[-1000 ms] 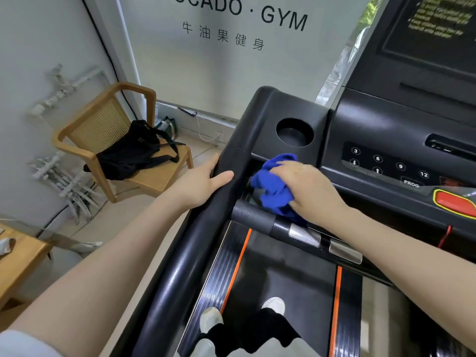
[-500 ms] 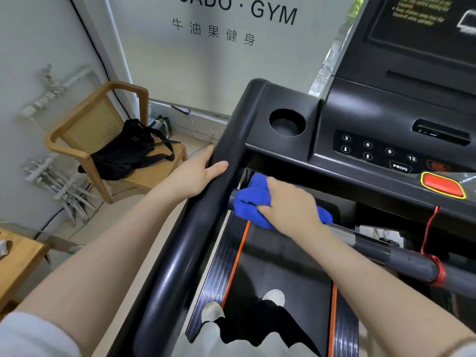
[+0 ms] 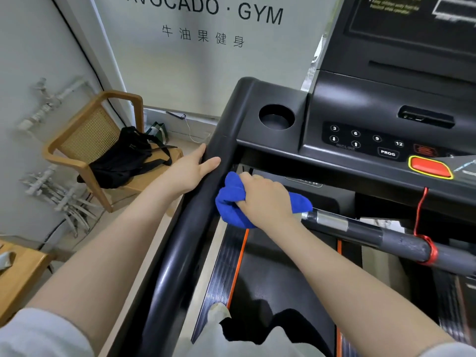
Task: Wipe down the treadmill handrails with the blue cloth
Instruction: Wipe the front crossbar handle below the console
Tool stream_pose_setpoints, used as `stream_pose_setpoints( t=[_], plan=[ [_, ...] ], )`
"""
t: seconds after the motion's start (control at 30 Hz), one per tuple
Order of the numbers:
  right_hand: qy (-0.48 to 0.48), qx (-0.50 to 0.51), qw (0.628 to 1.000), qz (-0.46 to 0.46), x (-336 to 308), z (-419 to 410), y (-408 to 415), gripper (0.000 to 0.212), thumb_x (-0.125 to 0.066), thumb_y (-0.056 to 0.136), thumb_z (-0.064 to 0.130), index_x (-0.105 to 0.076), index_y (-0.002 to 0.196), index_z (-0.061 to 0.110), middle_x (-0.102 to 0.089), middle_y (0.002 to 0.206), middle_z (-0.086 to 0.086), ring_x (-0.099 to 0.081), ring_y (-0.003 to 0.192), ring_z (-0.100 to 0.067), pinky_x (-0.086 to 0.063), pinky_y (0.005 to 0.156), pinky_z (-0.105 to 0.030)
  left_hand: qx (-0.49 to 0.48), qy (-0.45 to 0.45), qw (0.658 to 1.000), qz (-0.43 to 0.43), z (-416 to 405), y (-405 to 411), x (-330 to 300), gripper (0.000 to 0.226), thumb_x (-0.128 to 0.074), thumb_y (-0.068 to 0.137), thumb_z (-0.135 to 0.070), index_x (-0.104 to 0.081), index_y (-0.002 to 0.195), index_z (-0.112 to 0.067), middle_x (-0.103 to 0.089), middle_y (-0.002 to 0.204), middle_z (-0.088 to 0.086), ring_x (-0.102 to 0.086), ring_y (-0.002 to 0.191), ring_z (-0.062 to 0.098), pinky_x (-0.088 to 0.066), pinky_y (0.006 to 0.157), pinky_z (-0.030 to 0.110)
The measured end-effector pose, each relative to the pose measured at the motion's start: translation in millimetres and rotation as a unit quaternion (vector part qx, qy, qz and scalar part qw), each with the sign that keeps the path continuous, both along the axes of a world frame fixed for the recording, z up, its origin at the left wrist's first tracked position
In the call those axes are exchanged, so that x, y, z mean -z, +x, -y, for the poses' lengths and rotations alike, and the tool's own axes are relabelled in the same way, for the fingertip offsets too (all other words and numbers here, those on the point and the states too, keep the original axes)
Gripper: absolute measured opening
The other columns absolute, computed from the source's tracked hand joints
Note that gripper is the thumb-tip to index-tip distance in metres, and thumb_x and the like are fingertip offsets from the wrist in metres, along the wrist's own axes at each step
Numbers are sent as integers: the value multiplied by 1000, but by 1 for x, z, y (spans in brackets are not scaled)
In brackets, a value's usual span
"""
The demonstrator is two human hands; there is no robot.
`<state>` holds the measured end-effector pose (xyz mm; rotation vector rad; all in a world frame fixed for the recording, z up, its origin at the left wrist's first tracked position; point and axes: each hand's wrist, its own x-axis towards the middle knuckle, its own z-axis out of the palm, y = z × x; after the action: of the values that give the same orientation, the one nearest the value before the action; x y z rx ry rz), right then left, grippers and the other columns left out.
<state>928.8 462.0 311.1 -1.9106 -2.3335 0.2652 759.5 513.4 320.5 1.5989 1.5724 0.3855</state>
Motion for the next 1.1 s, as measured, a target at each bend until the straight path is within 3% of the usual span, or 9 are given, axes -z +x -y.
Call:
stream_pose_setpoints(
  t=[0.13,0.23,0.33,0.4,0.5,0.7,0.8,0.93,1.1],
  plan=[
    [-19,20,999,-42,-2,8,26,11,-41,87,26,-36,80,19,-50,77,1,-54,72,-24,-36,59,-32,-30,28,999,-26,7,10,-3,56,-44,94,-41,-29,144,-22,-49,139,6,-48,126,28,-38,106,41],
    [-16,104,994,-11,-4,24,77,15,-45,86,32,-46,84,17,-55,82,0,-55,78,-27,-36,61,-31,-33,131,982,-135,18,28,-12,55,-46,95,-22,-25,144,-14,-39,145,13,-41,130,33,-36,104,42],
    [-77,232,970,-10,-11,37,138,18,-47,85,34,-59,90,21,-64,94,-5,-49,76,-28,-36,65,-30,21,262,942,-207,35,50,-21,54,-50,90,-8,-35,141,-12,-31,151,11,-29,139,28,-27,113,42],
    [-106,264,959,-12,-12,38,151,25,-45,85,36,-61,96,20,-65,103,-8,-53,83,-31,-39,69,-31,91,265,935,-216,48,64,-21,50,-48,89,-3,-41,139,-11,-34,150,7,-26,140,24,-22,115,37],
    [-86,191,978,-1,-8,37,120,36,-43,87,38,-51,115,17,-63,111,-11,-58,101,-34,-41,76,-35,137,228,940,-216,71,81,-18,51,-47,87,-1,-45,136,-13,-42,145,4,-34,136,22,-29,111,36],
    [64,-4,998,-6,7,50,81,32,-47,85,32,-42,112,15,-56,104,-6,-57,88,-31,-33,66,-36,92,209,959,-169,103,112,-5,60,-50,78,3,-41,136,-7,-43,142,8,-40,129,27,-29,108,34],
    [88,14,996,19,13,63,129,32,-45,85,28,-42,114,14,-57,104,-9,-56,89,-33,-31,66,-37,90,228,950,-194,116,128,9,60,-51,78,0,-38,137,-4,-44,140,12,-42,127,31,-32,106,37],
    [144,52,987,42,14,93,199,26,-54,79,28,-51,96,9,-61,86,-13,-59,77,-35,-34,61,-36,72,253,926,-271,127,142,29,62,-56,74,-1,-40,134,-7,-41,138,10,-44,123,31,-46,95,43],
    [162,142,974,68,17,101,215,21,-60,75,21,-56,87,4,-61,75,-14,-60,69,-35,-30,57,-33,15,259,929,-263,135,155,27,64,-56,77,5,-36,137,-7,-35,144,9,-33,134,26,-38,103,34]
  ],
)
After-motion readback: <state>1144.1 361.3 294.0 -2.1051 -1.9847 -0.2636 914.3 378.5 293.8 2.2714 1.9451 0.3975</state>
